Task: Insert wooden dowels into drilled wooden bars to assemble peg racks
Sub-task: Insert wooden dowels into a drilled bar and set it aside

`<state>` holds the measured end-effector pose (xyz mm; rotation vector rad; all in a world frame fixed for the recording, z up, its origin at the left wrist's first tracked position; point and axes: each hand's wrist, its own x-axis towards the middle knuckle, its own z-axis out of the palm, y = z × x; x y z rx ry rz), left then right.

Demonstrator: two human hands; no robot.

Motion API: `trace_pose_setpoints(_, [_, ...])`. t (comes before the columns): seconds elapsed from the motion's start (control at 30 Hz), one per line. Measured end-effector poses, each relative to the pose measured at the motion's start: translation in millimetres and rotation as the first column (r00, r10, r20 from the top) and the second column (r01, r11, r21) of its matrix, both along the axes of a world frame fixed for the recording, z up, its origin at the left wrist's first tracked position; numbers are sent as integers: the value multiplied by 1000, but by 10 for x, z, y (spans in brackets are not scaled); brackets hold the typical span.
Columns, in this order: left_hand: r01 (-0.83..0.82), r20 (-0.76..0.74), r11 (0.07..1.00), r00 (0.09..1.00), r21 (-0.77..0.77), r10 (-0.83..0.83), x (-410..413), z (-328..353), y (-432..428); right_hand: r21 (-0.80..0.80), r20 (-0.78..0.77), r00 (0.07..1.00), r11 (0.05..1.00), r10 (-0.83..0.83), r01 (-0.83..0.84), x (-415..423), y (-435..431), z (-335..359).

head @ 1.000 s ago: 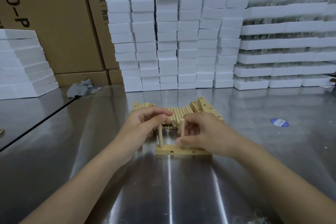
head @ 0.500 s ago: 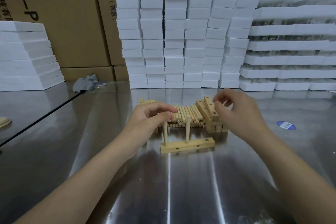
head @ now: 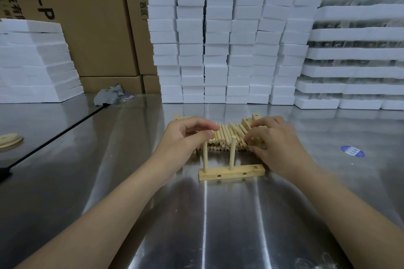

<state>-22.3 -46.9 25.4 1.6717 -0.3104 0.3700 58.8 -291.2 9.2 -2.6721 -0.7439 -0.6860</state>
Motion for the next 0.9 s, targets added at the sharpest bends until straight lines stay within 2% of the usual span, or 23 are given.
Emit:
trace_pose_setpoints(0.37, [20,-3,1000,1000,-13,-20,-15,8,-30,35,45,999,999,-25,23,21,17,-38])
trace_pose_setpoints(0.43, [17,-6,1000,1000,-9,-17,-20,10,-34,86,107,994,996,-36,27,2,33,-10])
trace_pose_setpoints(0.5, [16,-25,999,1000,-30,-17,-26,18,-39,241,179,982,971,-59,14,-37,51,44])
trace_pose_setpoints(0.53, [13,-36,999,999,-37,-14,-25,15,-41,382,172,984,924,-53,-17,-63,58,80])
trace_pose_setpoints(0.57, [1,-48,999,999,-43,-3,-23,13,-46,553,114,993,831,-4,-60,-92,63,122])
trace_pose_setpoints(0.63, [-51,-54,997,997,-61,48,-4,-9,-43,836,-60,971,544,230,-77,-160,103,219])
trace_pose_setpoints(0.67, [-88,-52,993,995,-76,84,6,-21,-38,894,-109,932,444,345,-60,-196,125,253])
trace_pose_setpoints(0.7, [-122,-57,988,992,-91,117,10,-22,-34,918,-132,895,392,426,-51,-223,141,270])
trace_pose_setpoints(0.77, [-137,-77,985,989,-109,129,3,-7,-24,935,-139,843,349,520,-61,-264,173,279])
trace_pose_setpoints(0.9, [-93,-52,989,995,-116,87,-10,4,-18,932,-133,795,348,591,-103,-293,223,262])
